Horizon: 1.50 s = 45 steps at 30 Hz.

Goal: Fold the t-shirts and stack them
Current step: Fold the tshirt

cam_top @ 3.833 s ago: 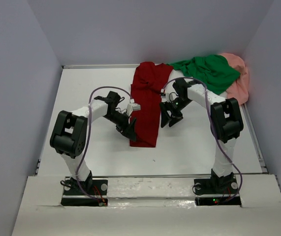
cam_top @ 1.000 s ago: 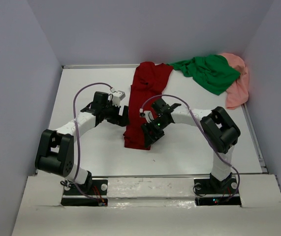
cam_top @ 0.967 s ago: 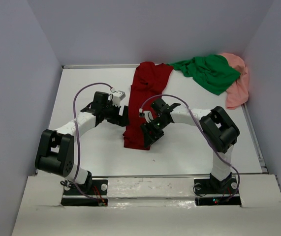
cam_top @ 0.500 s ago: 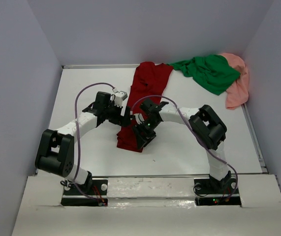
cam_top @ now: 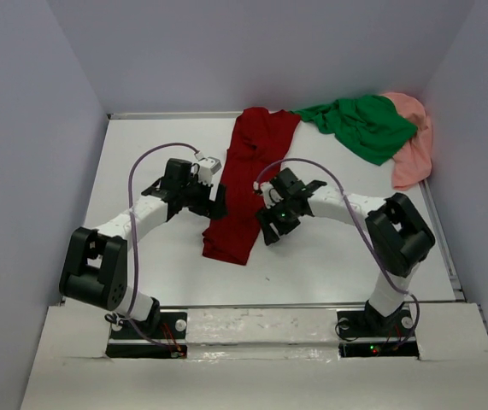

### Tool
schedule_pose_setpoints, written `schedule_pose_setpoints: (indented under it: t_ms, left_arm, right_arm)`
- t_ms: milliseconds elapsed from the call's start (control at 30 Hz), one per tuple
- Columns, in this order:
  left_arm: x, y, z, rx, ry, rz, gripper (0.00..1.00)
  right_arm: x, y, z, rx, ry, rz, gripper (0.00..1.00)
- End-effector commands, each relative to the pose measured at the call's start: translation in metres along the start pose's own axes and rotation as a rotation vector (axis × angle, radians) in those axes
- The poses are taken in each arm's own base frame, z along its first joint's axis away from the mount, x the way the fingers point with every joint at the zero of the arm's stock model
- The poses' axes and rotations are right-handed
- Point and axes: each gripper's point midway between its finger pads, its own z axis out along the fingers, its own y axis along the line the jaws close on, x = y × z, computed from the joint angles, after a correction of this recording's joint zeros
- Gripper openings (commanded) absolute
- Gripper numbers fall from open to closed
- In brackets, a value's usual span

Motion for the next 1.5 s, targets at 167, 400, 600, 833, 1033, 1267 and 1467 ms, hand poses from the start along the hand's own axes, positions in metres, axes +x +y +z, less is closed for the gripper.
schedule_pose_setpoints:
  t_ms: [167,400,600,833,1033,1267,1467]
  left_arm:
    - [-0.054,0.000,-0.032,-0.081,-0.200,0.069,0.95]
    - [-0.067,0.035,-0.055,-0.275,-0.271,-0.001,0.94]
    - [-0.062,0.080,-0.073,-0.421,-0.273,-0.117,0.94]
    - [-0.040,0.116,-0.071,-0.506,-0.196,-0.199,0.94]
    - [-0.035,0.121,-0.067,-0.523,-0.170,-0.204,0.94]
    - [-0.035,0.122,-0.068,-0.526,-0.172,-0.201,0.94]
    - [-0.031,0.125,-0.062,-0.526,-0.155,-0.203,0.94]
  right_arm:
    - [-0.087,-0.006,-0.131,-0.096,-0.636,-0.052,0.69]
    - [-0.127,0.019,-0.127,-0.295,-0.630,-0.021,0.71]
    - [-0.133,0.040,-0.076,-0.271,-0.474,-0.036,0.71]
    - [-0.120,0.040,-0.017,-0.168,-0.274,-0.025,0.71]
    - [-0.093,0.045,0.016,-0.077,-0.107,-0.064,0.71]
    - [-0.080,0.016,0.004,0.099,-0.105,-0.057,0.70]
    - [-0.082,0.020,-0.029,0.125,-0.180,-0.094,0.71]
